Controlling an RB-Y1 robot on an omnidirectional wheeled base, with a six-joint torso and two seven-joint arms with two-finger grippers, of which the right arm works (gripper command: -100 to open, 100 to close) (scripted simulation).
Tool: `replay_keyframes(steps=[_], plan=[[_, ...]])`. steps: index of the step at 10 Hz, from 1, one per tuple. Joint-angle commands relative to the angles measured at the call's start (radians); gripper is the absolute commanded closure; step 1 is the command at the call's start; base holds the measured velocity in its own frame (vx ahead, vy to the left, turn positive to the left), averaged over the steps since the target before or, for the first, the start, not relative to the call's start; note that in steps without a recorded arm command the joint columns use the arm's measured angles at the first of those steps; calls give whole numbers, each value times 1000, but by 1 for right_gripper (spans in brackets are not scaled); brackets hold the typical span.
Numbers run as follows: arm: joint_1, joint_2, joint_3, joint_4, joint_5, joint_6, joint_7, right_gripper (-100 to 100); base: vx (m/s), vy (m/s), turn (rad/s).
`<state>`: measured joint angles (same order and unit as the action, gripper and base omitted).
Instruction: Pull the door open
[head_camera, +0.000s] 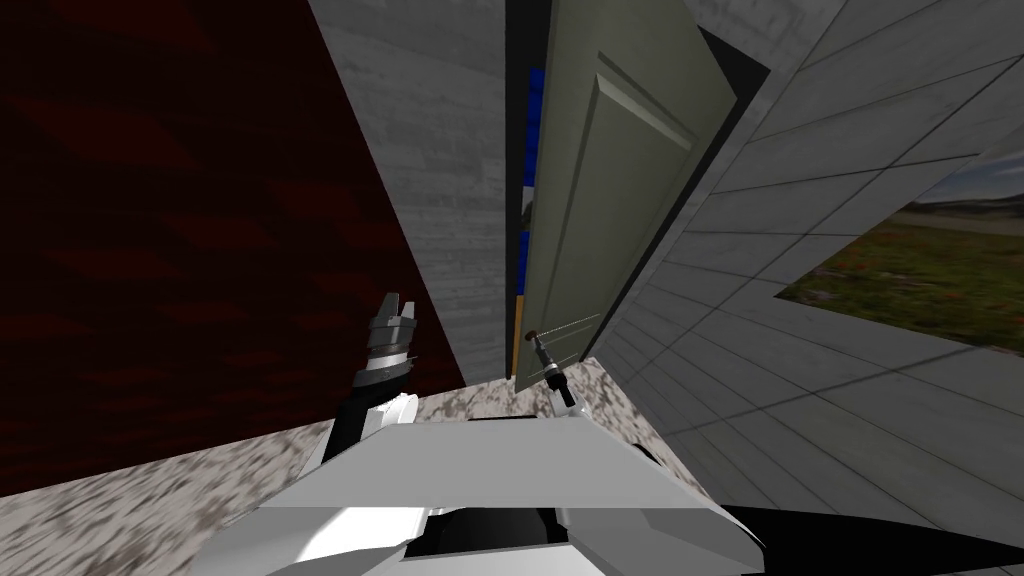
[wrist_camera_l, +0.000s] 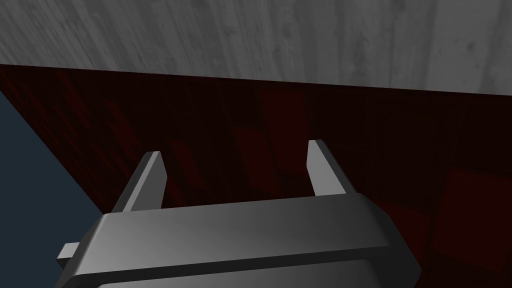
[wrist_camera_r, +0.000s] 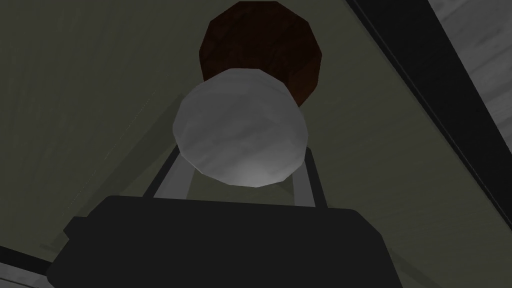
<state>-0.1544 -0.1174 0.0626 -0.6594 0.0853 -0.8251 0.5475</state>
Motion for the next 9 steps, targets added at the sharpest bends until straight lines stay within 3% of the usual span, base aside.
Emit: replay_keyframes(steps=[1, 5, 8, 9], plan=[[0, 16, 12, 12, -3, -3, -34, 100, -34, -10, 71], [0, 13, 9, 14, -28, -3, -127, 100, -45, -17, 100], [0, 13, 9, 14, -28, -3, -129, 100, -21, -3, 11], [0, 12, 8, 15, -36, -4, -156, 100, -38, 3, 67]])
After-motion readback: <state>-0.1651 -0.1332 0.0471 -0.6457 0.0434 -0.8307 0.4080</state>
